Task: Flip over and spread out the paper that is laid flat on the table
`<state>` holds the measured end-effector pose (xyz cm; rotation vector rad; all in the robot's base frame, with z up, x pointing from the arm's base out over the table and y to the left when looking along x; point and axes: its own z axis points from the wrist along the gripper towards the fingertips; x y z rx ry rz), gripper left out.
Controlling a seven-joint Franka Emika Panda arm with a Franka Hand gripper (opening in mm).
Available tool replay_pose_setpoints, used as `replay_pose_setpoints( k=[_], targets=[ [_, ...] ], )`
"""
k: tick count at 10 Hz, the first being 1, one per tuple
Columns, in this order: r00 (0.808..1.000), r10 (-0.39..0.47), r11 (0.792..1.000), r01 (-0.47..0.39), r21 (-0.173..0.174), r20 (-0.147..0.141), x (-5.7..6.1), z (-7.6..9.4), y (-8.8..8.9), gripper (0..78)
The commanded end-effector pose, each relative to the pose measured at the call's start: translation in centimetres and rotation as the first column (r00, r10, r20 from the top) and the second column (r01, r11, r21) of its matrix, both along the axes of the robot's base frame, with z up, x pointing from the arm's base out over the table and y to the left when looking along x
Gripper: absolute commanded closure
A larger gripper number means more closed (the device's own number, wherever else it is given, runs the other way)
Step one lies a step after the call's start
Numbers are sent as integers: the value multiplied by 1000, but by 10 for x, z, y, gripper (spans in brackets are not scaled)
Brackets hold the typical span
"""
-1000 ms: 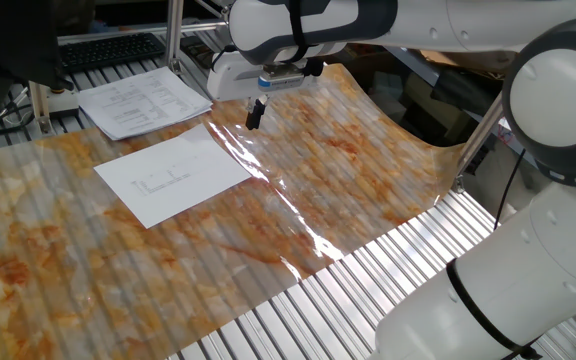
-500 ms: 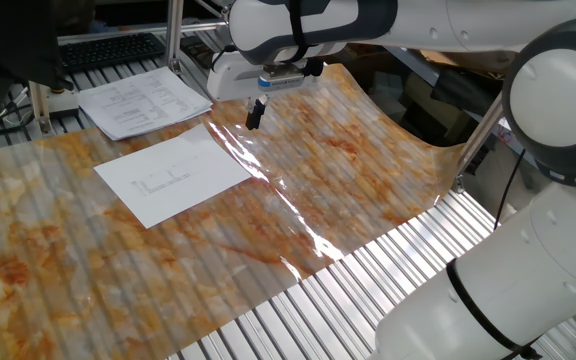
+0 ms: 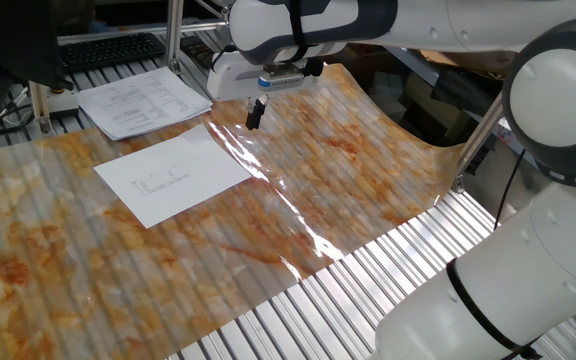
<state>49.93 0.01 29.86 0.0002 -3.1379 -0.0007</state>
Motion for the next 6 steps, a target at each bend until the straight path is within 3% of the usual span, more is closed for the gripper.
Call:
replay_pose_setpoints(
  k=[1,2,6],
  targets=[
    [972,-231,967,235,95,-44,0,0,0,776],
    [973,-226,971,228,67,-37,0,0,0,776],
    [971,-236,969,238,66,-37,1,0,0,776]
  ],
)
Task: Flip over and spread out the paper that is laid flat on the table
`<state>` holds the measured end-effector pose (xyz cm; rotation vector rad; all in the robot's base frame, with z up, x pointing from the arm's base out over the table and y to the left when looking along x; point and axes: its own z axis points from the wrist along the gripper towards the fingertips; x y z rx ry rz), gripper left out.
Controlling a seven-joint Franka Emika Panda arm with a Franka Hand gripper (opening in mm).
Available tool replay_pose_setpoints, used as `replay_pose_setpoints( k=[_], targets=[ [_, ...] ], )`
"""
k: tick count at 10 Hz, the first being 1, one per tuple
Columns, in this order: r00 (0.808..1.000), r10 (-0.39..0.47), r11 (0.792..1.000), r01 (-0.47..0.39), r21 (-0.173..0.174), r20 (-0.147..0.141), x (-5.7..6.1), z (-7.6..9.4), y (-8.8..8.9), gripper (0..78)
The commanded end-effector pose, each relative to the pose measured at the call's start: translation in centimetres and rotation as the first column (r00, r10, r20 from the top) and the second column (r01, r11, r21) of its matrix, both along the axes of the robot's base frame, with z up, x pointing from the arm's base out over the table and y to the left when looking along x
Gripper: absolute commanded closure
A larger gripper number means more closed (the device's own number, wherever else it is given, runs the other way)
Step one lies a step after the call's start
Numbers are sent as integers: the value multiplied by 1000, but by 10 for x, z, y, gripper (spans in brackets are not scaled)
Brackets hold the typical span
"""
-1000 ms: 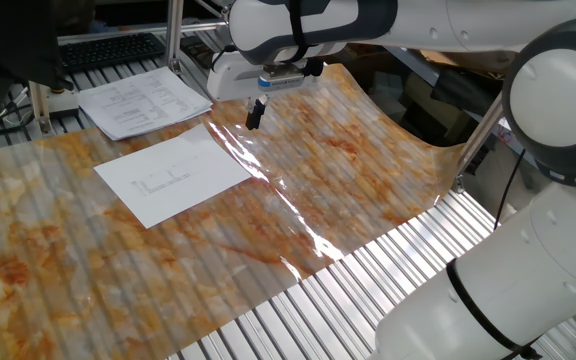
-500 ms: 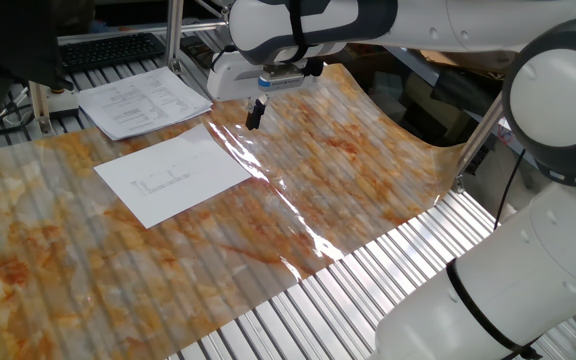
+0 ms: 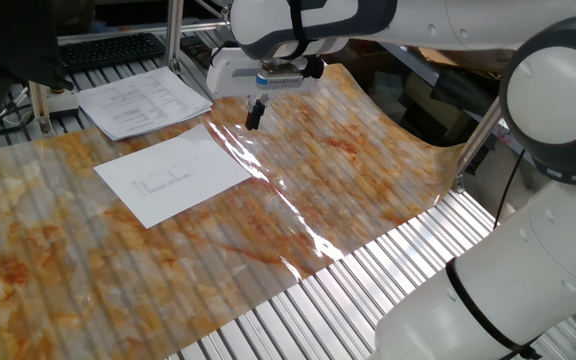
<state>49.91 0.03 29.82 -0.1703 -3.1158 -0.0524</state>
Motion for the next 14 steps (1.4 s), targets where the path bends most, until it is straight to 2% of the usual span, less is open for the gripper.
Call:
replay_pose_setpoints(
  k=[1,5,7,8,9,11,13,14],
  targets=[
    [990,-138,990,139,33,-13,3,1,0,776],
    [986,-165,986,166,29,-15,18,4,2,776],
    [982,-187,982,187,10,-13,25,5,3,776],
    [982,-187,982,187,10,-13,25,5,3,776],
    [978,-209,978,209,-18,-9,32,6,3,776],
    [971,-241,970,241,-17,-10,46,8,3,776],
    [966,-260,965,260,-17,-5,65,-1,2,776],
    [965,-264,965,263,-17,-5,67,-2,2,776]
  ],
)
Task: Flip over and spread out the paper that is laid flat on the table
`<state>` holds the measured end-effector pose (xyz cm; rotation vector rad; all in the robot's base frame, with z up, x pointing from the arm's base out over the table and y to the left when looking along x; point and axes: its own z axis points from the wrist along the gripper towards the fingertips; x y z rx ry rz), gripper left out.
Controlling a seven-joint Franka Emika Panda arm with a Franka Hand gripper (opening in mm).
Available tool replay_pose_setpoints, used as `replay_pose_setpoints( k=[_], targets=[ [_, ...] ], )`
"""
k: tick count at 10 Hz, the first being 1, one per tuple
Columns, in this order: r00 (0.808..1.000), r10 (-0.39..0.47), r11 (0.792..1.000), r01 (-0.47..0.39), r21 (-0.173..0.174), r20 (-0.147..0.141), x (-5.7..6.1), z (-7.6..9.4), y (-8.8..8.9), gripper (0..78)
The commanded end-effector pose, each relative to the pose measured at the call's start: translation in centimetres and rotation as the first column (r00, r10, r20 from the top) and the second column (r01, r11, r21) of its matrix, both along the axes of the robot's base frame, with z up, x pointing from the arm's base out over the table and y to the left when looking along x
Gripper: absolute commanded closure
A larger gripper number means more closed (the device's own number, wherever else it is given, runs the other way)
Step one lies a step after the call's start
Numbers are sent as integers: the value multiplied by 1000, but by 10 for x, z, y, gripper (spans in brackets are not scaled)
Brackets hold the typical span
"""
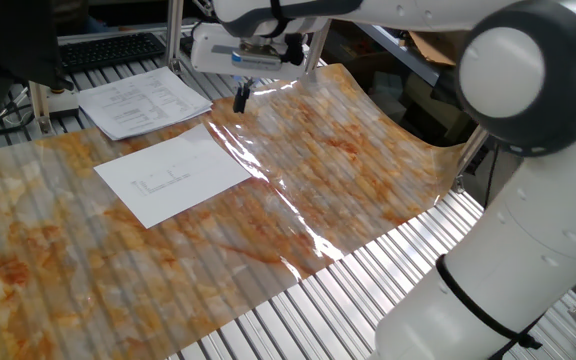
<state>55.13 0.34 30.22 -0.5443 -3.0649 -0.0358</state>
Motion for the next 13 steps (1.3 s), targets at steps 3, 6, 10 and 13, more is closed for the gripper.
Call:
replay_pose_setpoints(
  k=[3,6,10,13],
  targets=[
    [999,-42,999,42,-4,18,30,-9,-4,776],
    [995,-86,996,86,-2,48,31,-8,-4,776],
    [991,-117,993,116,13,63,31,-8,-4,776],
    [991,-118,993,116,30,57,31,-8,-4,776]
  ],
)
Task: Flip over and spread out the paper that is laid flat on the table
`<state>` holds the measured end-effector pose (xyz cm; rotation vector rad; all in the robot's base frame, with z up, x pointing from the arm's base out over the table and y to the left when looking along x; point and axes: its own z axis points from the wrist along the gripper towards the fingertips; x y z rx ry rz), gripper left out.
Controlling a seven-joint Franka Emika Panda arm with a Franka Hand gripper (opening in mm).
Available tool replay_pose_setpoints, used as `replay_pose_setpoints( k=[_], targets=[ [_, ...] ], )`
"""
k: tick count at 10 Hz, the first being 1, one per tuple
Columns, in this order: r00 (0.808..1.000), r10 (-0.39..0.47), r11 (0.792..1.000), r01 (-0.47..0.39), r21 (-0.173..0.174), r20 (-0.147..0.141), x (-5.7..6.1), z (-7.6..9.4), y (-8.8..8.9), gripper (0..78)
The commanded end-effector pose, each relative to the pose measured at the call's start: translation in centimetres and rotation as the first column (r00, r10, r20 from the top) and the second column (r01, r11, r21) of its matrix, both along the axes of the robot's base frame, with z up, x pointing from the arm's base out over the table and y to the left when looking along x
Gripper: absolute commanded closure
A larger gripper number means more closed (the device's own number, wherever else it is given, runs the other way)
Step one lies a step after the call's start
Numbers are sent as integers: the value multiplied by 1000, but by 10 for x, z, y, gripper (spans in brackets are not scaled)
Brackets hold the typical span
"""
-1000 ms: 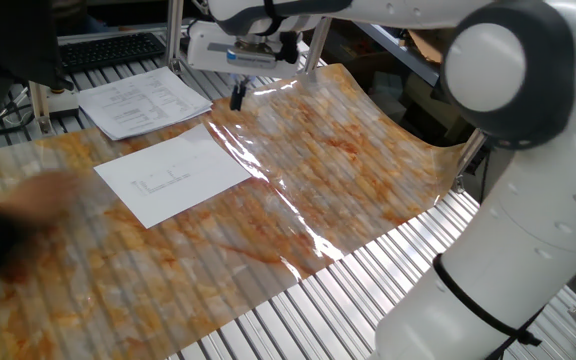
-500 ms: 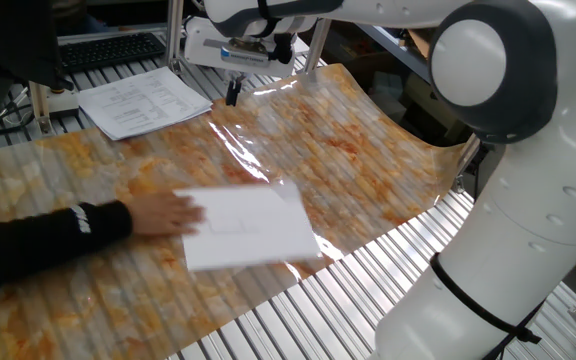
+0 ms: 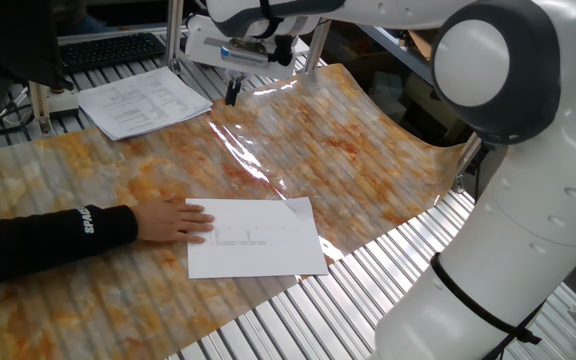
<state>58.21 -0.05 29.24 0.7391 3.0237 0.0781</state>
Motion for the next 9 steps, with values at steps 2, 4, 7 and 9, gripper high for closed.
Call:
replay_pose_setpoints(
  k=[2,4,7,9],
  targets=[
    [1000,31,999,-31,13,-5,1,1,0,776],
    [996,92,995,-92,25,0,1,1,0,776],
    [987,162,987,-162,19,1,-3,-2,-4,776],
    [980,197,980,-197,12,3,-8,-8,-11,776]
  ],
)
